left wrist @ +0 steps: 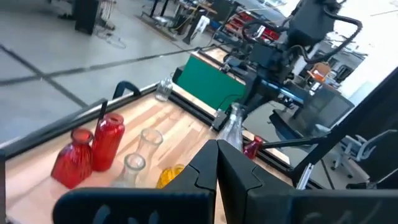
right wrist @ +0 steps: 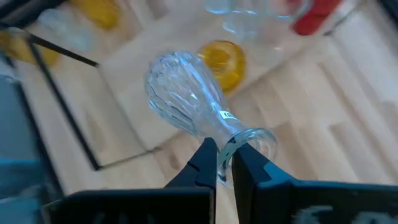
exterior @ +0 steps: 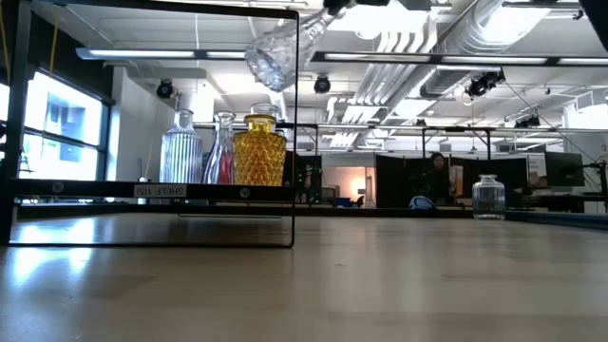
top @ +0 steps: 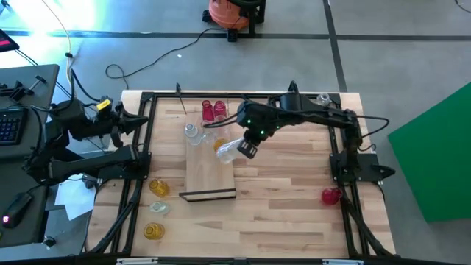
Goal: Sort vases onto shelf
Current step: Put the transparent vase on the shelf
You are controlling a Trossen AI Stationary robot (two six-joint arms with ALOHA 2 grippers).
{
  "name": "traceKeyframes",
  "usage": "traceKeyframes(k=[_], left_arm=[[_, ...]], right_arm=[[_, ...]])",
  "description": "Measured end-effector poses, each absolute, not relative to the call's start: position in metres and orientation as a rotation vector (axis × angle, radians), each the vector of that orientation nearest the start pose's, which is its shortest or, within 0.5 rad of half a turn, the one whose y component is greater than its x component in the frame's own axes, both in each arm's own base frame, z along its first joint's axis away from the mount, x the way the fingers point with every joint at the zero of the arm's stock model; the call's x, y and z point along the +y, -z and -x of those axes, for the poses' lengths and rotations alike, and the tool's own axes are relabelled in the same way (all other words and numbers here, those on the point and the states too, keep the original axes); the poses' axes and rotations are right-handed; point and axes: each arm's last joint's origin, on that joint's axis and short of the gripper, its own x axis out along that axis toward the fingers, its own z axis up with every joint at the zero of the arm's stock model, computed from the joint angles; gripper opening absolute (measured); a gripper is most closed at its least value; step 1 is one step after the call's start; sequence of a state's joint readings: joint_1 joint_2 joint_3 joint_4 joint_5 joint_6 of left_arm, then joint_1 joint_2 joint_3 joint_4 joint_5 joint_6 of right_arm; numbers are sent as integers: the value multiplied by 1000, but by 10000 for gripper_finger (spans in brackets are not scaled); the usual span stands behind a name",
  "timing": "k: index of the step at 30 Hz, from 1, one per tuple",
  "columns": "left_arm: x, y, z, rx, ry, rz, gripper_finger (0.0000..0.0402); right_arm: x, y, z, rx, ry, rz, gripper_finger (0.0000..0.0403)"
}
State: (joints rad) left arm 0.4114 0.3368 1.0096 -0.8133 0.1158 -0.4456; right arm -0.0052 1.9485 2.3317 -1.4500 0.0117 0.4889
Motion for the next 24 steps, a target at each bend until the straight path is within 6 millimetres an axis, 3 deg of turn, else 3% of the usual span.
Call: traceKeyframes(k=[10,20,24], left_arm=[[10,-369,-34,196,-311,565,0],[10,-367,-56,348,-14,646,0],[11,-367,-61,371,9,660,0]], right_arm=[[20,-400,-385,978,174,-500,0],[20,-384,-401,984,203,-507,0],[21,-374,-408,1013,210,-500,0]])
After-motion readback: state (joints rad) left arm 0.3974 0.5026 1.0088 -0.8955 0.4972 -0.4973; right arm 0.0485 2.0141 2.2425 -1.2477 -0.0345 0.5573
